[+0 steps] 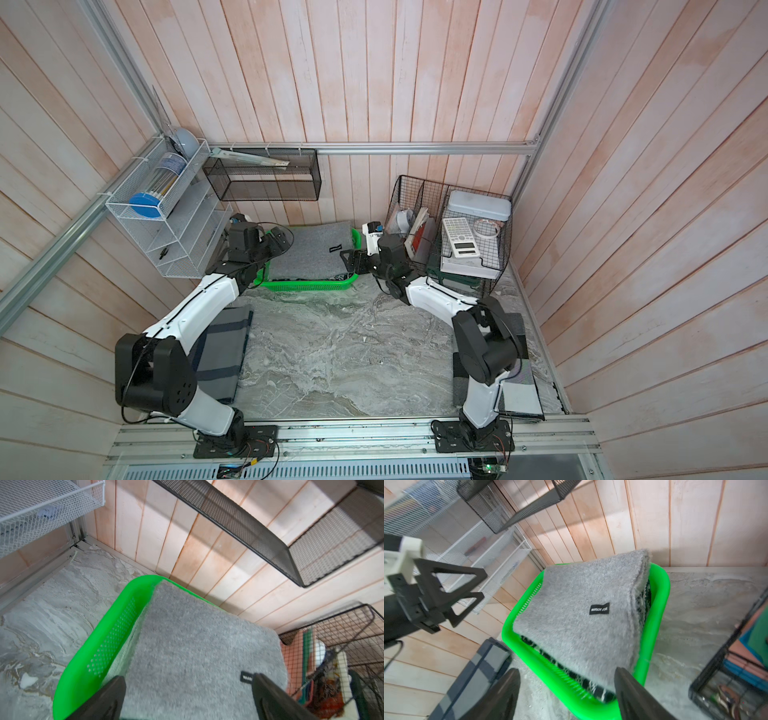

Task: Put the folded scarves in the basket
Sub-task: Move the scarf to the center of the board.

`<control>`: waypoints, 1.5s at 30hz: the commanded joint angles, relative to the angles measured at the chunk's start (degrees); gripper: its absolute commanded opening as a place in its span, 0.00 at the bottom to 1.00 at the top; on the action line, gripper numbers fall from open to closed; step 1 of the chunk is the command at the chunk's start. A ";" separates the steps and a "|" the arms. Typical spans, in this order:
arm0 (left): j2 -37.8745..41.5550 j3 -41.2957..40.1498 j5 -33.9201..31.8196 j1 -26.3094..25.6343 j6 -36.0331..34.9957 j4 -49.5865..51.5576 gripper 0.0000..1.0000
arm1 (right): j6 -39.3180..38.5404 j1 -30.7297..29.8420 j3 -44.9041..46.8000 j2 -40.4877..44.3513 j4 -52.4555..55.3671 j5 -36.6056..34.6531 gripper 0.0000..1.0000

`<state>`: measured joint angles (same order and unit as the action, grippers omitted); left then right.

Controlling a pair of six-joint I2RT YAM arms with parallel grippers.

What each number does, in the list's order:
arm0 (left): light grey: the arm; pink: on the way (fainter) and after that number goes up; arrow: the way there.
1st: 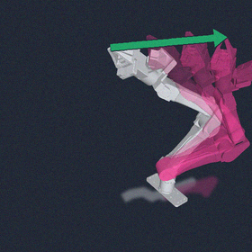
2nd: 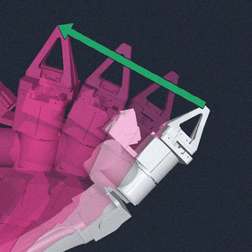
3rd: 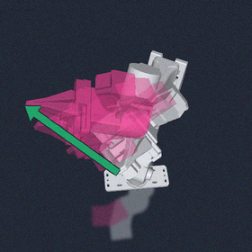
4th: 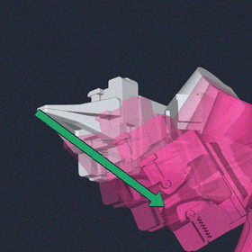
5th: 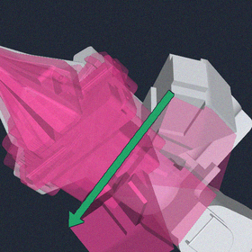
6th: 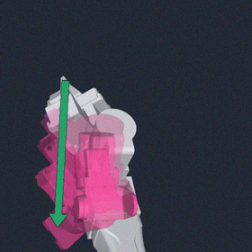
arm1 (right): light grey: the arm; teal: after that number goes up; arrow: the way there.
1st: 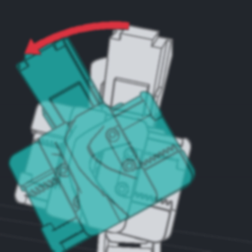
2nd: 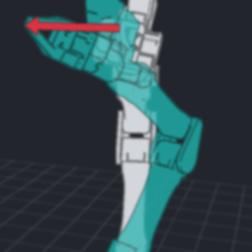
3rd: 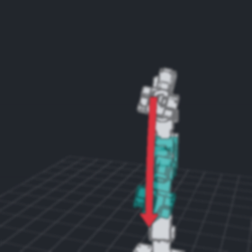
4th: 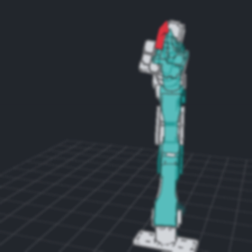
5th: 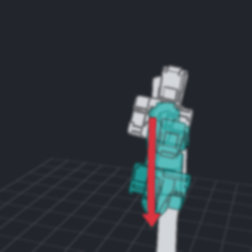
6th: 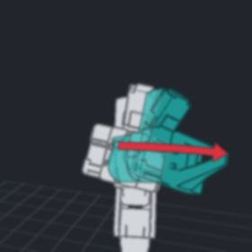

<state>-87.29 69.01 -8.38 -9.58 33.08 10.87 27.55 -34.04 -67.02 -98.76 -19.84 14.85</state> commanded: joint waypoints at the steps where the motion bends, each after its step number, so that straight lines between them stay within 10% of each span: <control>1: 3.76 -7.42 -1.11 -1.22 3.27 5.19 1.00 | 1.43 0.13 11.34 8.81 -0.75 -5.63 0.77; 18: 21.00 -31.13 -10.91 5.86 7.28 16.63 1.00 | -2.21 6.35 55.69 49.97 -1.79 -14.71 0.77; 38: 4.74 -25.78 -11.22 9.01 1.60 13.10 0.73 | -0.93 6.44 57.00 42.89 -4.72 -12.90 0.76; 45: -0.46 -24.90 -9.92 9.32 1.38 11.49 0.35 | -0.37 6.44 54.02 38.63 -1.51 -11.67 0.76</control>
<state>-86.35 42.50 -19.75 -0.60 34.92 23.94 26.76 -27.92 -10.92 -59.40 -22.50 2.24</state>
